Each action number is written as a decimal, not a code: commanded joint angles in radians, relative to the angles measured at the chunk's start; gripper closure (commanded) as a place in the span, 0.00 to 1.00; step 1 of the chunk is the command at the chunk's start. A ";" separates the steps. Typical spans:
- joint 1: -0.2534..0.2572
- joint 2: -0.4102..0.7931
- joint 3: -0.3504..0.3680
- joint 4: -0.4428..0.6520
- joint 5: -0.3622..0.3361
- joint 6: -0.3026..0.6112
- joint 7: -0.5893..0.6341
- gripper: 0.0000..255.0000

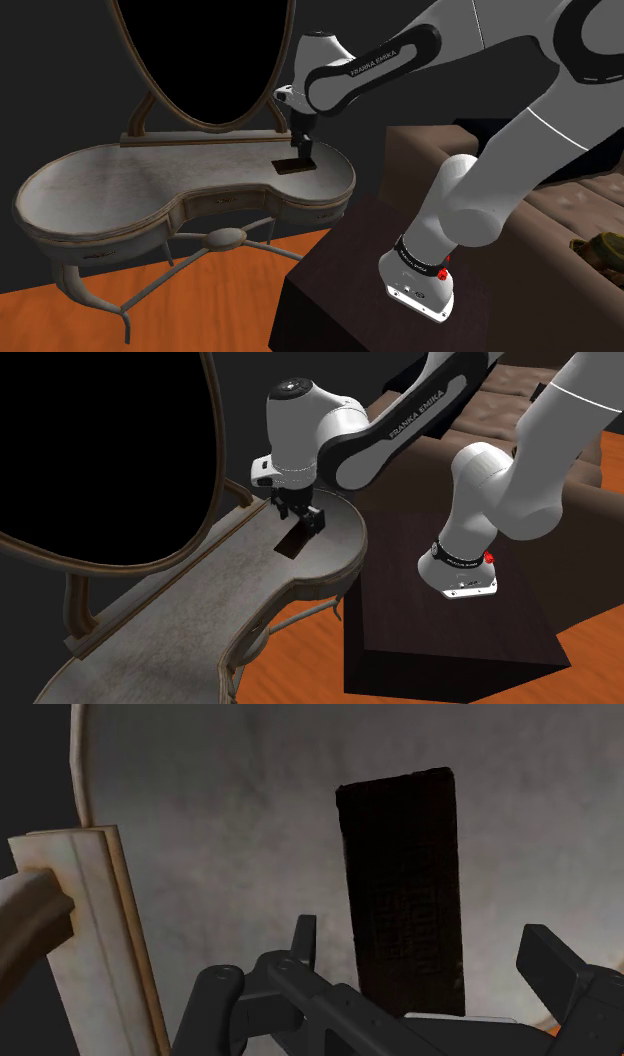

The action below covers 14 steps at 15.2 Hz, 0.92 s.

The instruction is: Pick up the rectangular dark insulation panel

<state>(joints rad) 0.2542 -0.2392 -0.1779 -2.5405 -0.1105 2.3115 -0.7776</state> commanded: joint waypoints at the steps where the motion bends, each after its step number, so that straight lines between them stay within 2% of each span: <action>1: 0.001 0.022 -0.003 -0.012 -0.001 0.035 -0.009 0.00; 5: 0.002 0.070 -0.006 -0.035 0.003 0.107 -0.010 0.00; 7: 0.002 0.070 -0.006 -0.035 0.003 0.107 -0.010 0.00; 8: 0.002 0.072 -0.007 -0.035 0.003 0.108 -0.011 1.00; 14: 0.002 0.071 -0.006 -0.035 0.003 0.108 -0.011 1.00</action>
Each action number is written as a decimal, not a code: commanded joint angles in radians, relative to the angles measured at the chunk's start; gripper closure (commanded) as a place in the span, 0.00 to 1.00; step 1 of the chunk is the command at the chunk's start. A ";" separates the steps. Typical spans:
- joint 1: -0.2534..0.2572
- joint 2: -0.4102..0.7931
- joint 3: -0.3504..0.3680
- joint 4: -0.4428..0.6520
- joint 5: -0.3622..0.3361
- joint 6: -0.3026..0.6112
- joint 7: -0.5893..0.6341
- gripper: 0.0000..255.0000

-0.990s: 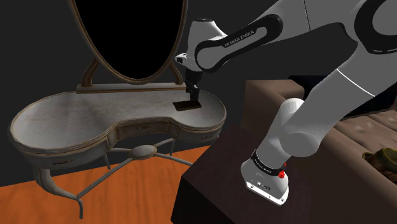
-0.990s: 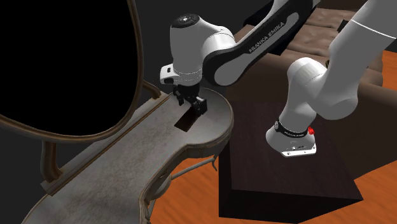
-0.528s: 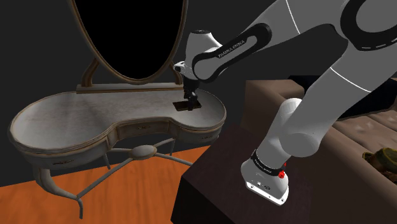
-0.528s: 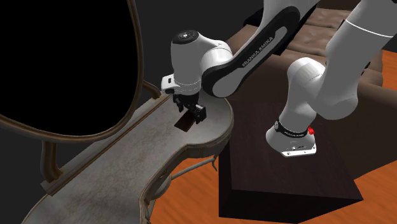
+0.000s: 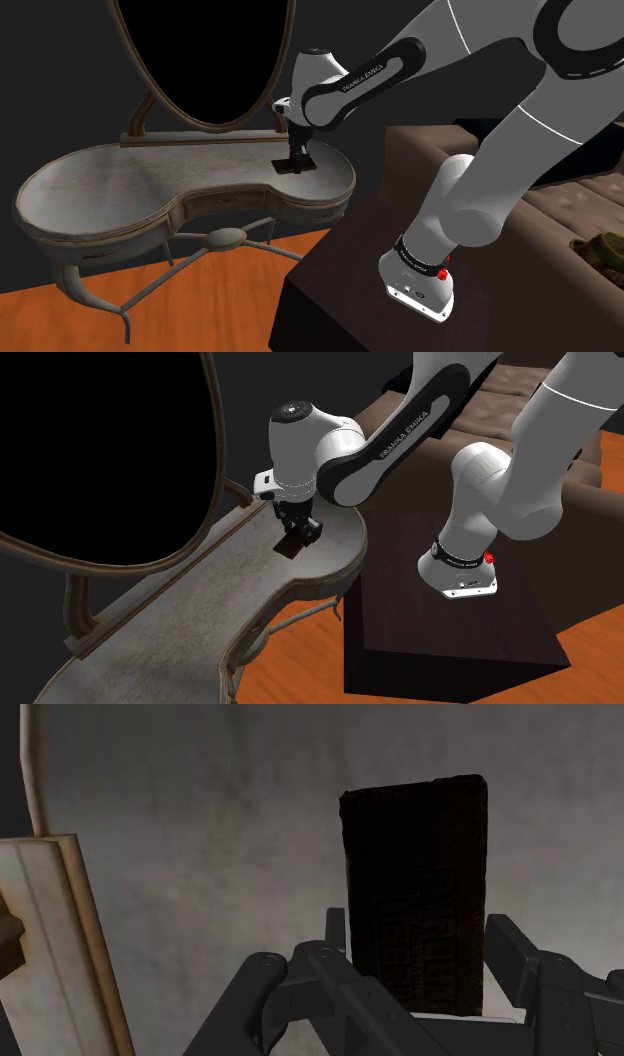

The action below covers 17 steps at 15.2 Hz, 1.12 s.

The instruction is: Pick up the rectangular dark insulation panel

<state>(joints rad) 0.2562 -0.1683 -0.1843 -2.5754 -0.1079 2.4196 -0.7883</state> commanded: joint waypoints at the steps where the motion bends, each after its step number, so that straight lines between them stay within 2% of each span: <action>1: 0.000 0.000 0.000 -0.001 0.000 0.000 0.000 1.00; 3: 0.000 -0.001 0.000 0.000 0.000 -0.002 0.000 1.00; 17: -0.001 -0.130 0.012 0.086 -0.005 -0.217 0.002 1.00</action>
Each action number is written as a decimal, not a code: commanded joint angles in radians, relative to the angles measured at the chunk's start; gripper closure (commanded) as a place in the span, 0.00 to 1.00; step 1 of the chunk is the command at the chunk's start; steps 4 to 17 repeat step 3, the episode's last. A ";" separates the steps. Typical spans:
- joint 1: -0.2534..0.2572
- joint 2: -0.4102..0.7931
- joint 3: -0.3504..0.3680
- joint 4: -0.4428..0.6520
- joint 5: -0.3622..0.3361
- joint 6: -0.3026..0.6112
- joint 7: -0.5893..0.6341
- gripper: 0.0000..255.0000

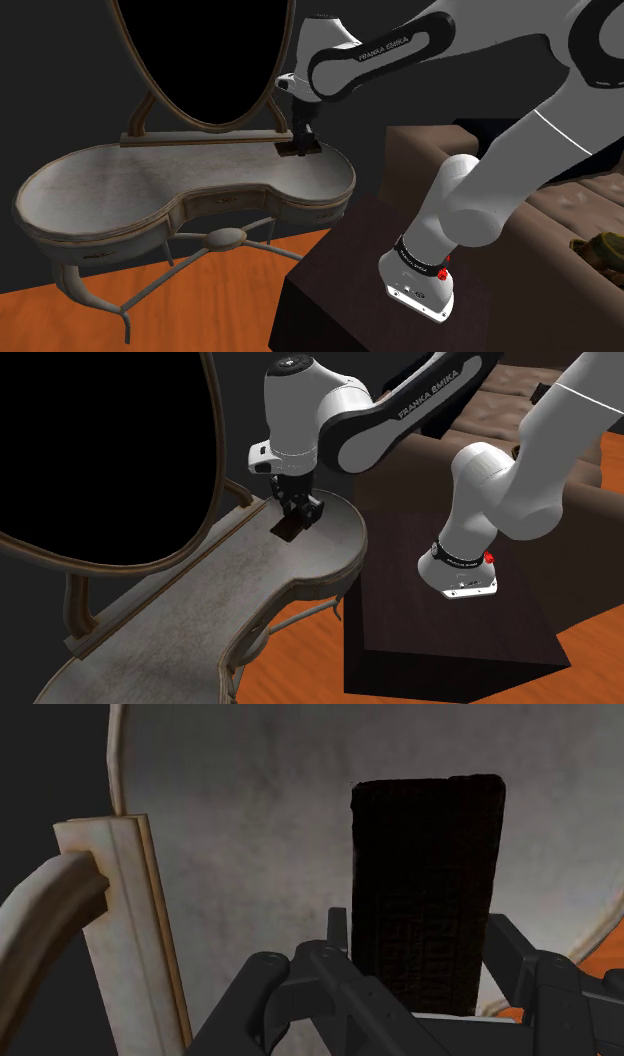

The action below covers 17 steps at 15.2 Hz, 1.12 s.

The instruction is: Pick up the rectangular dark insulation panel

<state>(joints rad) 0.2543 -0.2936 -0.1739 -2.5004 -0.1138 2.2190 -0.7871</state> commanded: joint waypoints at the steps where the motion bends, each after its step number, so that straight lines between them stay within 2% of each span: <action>1: 0.001 -0.012 0.003 0.019 0.001 -0.031 0.001 1.00; 17: 0.001 -0.013 0.003 0.020 0.001 -0.034 0.001 1.00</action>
